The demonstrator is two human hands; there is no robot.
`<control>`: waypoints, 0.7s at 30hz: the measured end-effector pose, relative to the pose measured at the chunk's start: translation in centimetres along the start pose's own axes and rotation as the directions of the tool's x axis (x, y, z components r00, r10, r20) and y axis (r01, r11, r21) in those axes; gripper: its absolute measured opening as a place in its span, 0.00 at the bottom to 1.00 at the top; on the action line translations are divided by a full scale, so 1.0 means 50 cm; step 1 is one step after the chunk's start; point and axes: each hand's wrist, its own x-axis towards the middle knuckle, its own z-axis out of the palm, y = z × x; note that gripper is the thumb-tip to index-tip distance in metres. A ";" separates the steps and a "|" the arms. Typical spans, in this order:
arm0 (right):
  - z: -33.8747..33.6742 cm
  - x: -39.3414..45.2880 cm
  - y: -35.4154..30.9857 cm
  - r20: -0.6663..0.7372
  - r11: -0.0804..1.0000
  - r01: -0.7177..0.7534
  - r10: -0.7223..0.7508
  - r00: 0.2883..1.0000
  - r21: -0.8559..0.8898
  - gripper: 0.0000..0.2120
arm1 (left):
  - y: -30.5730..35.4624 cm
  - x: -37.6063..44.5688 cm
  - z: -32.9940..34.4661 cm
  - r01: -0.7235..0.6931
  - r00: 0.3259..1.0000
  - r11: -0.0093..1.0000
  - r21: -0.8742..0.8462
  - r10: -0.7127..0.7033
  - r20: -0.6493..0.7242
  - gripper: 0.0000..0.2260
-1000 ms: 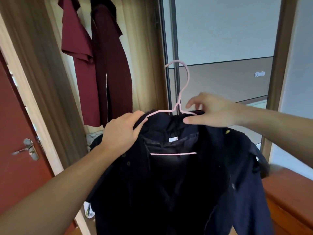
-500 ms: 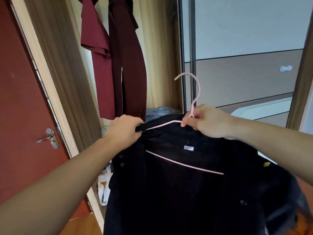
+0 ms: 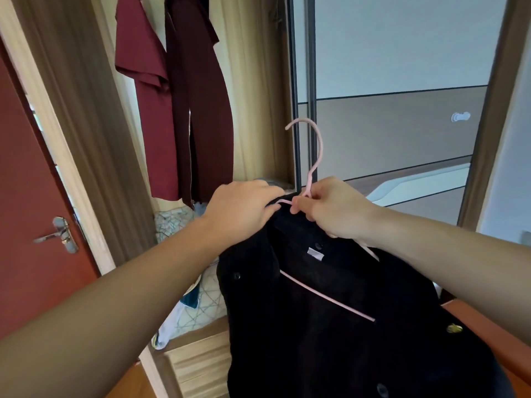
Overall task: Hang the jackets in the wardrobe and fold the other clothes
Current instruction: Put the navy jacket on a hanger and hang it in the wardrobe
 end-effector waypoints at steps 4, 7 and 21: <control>-0.072 -0.043 0.006 0.009 0.997 0.064 -0.063 0.998 -0.052 0.09 | 0.006 0.028 0.010 -0.052 0.998 0.998 0.031 0.053 -0.027 0.13; -0.134 -0.130 0.058 -0.143 0.974 0.059 -0.092 0.985 -0.219 0.16 | 0.003 0.044 0.007 -0.040 0.997 0.999 -0.017 0.038 -0.070 0.12; -0.089 -0.150 0.026 -0.159 0.995 0.093 -0.088 0.983 0.022 0.13 | -0.017 0.169 -0.056 0.193 0.925 0.910 -0.368 -0.294 -0.242 0.09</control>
